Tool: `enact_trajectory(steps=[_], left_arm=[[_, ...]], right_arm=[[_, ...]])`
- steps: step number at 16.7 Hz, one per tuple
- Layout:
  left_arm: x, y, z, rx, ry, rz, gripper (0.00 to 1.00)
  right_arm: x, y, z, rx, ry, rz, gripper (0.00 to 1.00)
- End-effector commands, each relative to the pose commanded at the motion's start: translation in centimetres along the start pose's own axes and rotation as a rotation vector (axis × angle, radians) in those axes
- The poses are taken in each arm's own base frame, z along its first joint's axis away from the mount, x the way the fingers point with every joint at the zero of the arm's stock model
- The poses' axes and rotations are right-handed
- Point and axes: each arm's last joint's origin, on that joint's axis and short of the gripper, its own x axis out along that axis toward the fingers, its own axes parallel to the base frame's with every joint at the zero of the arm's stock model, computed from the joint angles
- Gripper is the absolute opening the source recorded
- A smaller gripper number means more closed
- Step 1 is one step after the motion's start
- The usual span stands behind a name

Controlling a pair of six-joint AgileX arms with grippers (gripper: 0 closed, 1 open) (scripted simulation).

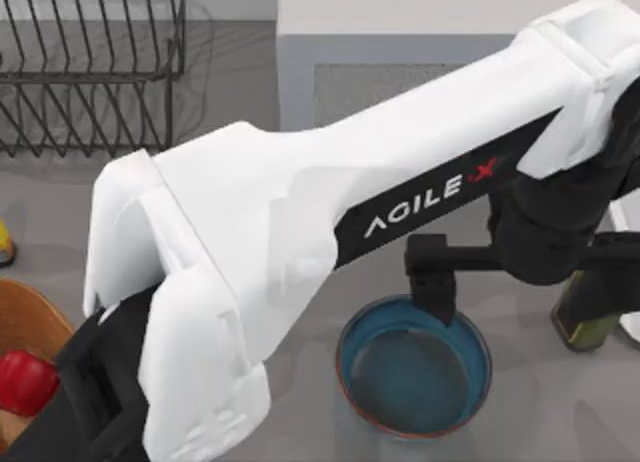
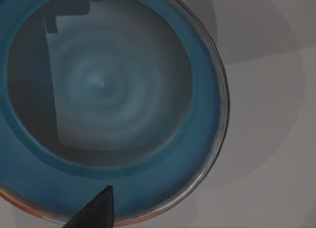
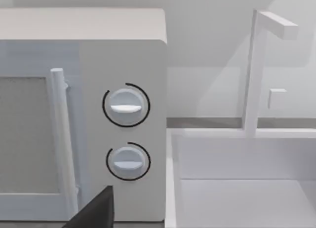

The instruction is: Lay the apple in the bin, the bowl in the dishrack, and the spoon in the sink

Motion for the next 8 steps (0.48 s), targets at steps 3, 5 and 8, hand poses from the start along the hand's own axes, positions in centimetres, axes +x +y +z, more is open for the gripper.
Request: enact_trajectory(steps=[3, 5, 8], left_arm=[[0.5, -0.2, 0.0, -0.001, 0.001, 0.002, 1.0], [2.0, -0.8, -0.4, 0.0, 0.001, 0.002, 1.0], [4.7, -1.5, -1.1, 0.0, 0.0, 0.001, 1.0]], right_arm=[[0.0, 0.0, 0.0, 0.0, 0.0, 0.0, 1.0], [0.0, 0.0, 0.0, 0.0, 0.0, 0.0, 1.0], [0.0, 0.0, 0.0, 0.0, 0.0, 0.0, 1.0]])
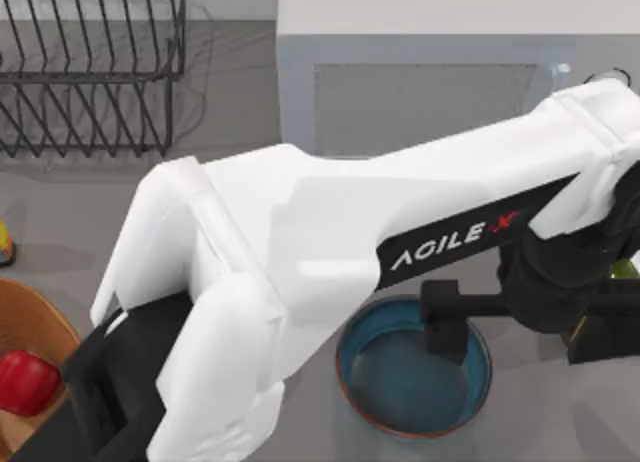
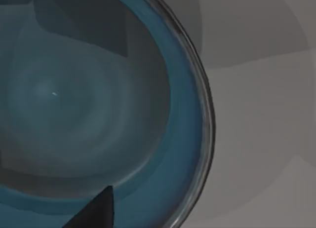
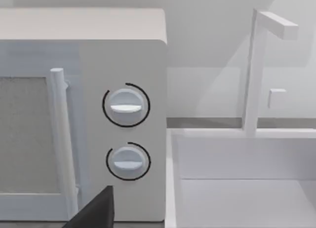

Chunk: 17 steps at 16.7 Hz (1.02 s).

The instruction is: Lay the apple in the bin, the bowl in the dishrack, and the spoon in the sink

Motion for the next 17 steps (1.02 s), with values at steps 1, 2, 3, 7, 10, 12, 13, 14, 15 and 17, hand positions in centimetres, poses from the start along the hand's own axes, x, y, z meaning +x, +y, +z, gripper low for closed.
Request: enact_trajectory(steps=[1, 2, 3, 7, 10, 12, 13, 14, 15, 17], left_arm=[[0.9, -0.1, -0.2, 0.0, 0.0, 0.0, 1.0], [1.7, -0.1, -0.3, 0.0, 0.0, 0.0, 1.0], [2.4, 0.0, -0.2, 0.0, 0.0, 0.0, 1.0], [4.8, 0.9, 0.6, 0.0, 0.002, 0.001, 1.0], [5.3, 1.4, 1.1, 0.0, 0.0, -0.001, 1.0], [5.3, 1.4, 1.1, 0.0, 0.0, -0.001, 1.0], [5.3, 1.4, 1.1, 0.0, 0.0, -0.001, 1.0], [5.3, 1.4, 1.1, 0.0, 0.0, -0.001, 0.92], [5.3, 1.4, 1.1, 0.0, 0.0, -0.001, 0.85], [5.3, 1.4, 1.1, 0.0, 0.0, -0.001, 0.7]], right_arm=[[0.0, 0.0, 0.0, 0.0, 0.0, 0.0, 1.0], [0.0, 0.0, 0.0, 0.0, 0.0, 0.0, 1.0], [0.0, 0.0, 0.0, 0.0, 0.0, 0.0, 1.0], [0.0, 0.0, 0.0, 0.0, 0.0, 0.0, 1.0], [0.0, 0.0, 0.0, 0.0, 0.0, 0.0, 1.0], [0.0, 0.0, 0.0, 0.0, 0.0, 0.0, 1.0], [0.0, 0.0, 0.0, 0.0, 0.0, 0.0, 1.0], [0.0, 0.0, 0.0, 0.0, 0.0, 0.0, 1.0], [0.0, 0.0, 0.0, 0.0, 0.0, 0.0, 1.0], [0.0, 0.0, 0.0, 0.0, 0.0, 0.0, 1.0]])
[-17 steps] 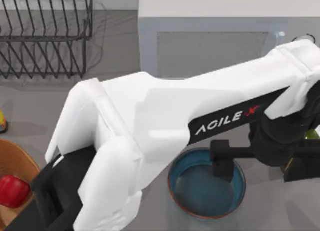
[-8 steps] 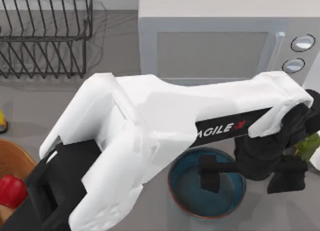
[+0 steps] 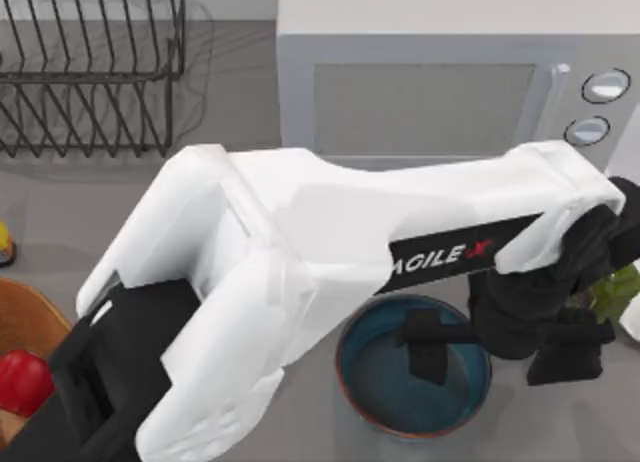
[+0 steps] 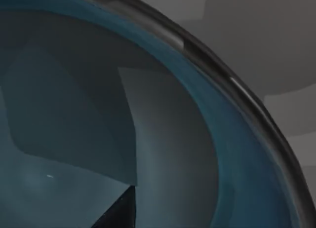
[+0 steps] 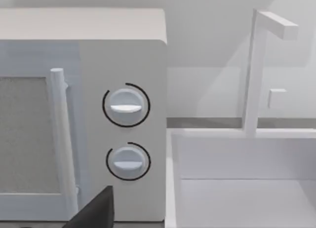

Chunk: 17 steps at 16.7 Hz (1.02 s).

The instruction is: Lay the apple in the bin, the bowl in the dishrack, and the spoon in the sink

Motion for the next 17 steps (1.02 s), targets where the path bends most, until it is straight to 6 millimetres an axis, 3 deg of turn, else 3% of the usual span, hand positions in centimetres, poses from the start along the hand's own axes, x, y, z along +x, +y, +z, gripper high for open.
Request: enact_trajectory(steps=[9, 17], left_arm=[[0.0, 0.0, 0.0, 0.0, 0.0, 0.0, 0.02], [0.0, 0.0, 0.0, 0.0, 0.0, 0.0, 0.0]], right_arm=[[0.0, 0.0, 0.0, 0.0, 0.0, 0.0, 1.0], [0.0, 0.0, 0.0, 0.0, 0.0, 0.0, 1.0]])
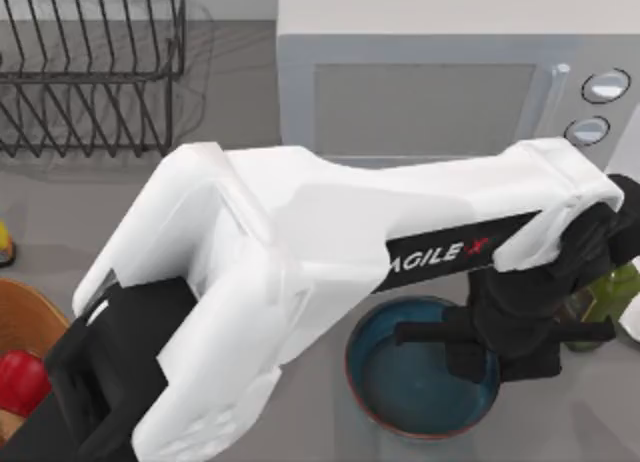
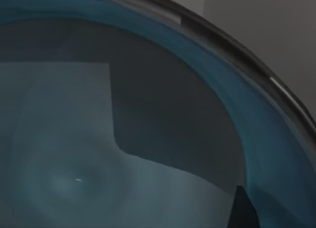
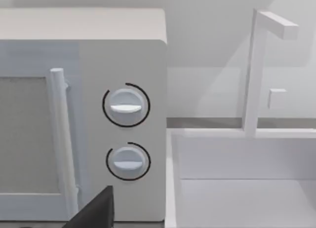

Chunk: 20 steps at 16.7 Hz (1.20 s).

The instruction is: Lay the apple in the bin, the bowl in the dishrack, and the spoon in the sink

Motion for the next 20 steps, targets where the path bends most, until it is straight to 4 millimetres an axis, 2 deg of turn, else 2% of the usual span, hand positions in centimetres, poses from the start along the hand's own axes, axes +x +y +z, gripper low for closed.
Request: enact_trajectory(steps=[4, 7, 12, 17, 20], left_arm=[[-0.3, 0.0, -0.3, 0.008, 0.008, 0.017, 0.0], [-1.2, 0.0, -0.7, 0.018, 0.028, 0.054, 0.0], [-4.8, 0.2, -0.5, 0.014, 0.04, 0.078, 0.0], [-8.7, 0.0, -0.2, 0.006, 0.015, 0.03, 0.0], [-10.0, 0.0, -0.1, 0.004, 0.0, 0.0, 0.0]], right_arm=[[0.0, 0.0, 0.0, 0.0, 0.0, 0.0, 1.0], [0.0, 0.0, 0.0, 0.0, 0.0, 0.0, 1.0], [0.0, 0.0, 0.0, 0.0, 0.0, 0.0, 1.0], [0.0, 0.0, 0.0, 0.0, 0.0, 0.0, 1.0], [0.0, 0.0, 0.0, 0.0, 0.0, 0.0, 1.0]])
